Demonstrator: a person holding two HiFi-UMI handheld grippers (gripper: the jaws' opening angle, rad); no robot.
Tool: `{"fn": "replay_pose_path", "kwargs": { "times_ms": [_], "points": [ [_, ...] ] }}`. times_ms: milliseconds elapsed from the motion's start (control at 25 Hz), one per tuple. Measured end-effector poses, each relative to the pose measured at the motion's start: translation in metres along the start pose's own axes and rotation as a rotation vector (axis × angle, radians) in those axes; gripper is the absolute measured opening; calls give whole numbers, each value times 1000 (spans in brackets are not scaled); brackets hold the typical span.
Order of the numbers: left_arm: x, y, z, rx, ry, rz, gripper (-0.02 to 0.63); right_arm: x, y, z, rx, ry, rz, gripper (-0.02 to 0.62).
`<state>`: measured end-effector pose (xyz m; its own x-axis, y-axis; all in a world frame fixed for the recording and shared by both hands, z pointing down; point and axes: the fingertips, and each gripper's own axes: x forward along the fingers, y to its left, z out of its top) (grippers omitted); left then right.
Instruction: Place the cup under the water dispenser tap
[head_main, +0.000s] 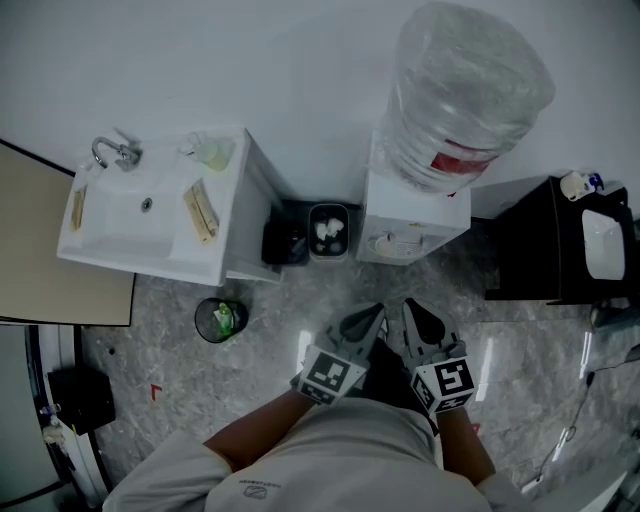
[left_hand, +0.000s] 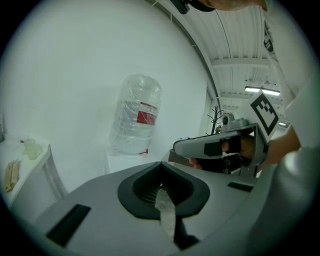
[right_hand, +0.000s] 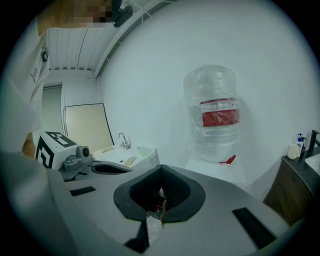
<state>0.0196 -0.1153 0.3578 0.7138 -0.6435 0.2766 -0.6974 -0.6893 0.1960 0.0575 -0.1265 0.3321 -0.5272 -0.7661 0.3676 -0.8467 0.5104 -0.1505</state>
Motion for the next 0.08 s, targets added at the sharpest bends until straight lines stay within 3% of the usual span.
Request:
{"fn": "replay_pose_path", "kwargs": {
  "times_ms": [80],
  "points": [
    [0,-2,-3,7,1,0,6,-1,0,-2,0,-2,-2,13]
  ]
}}
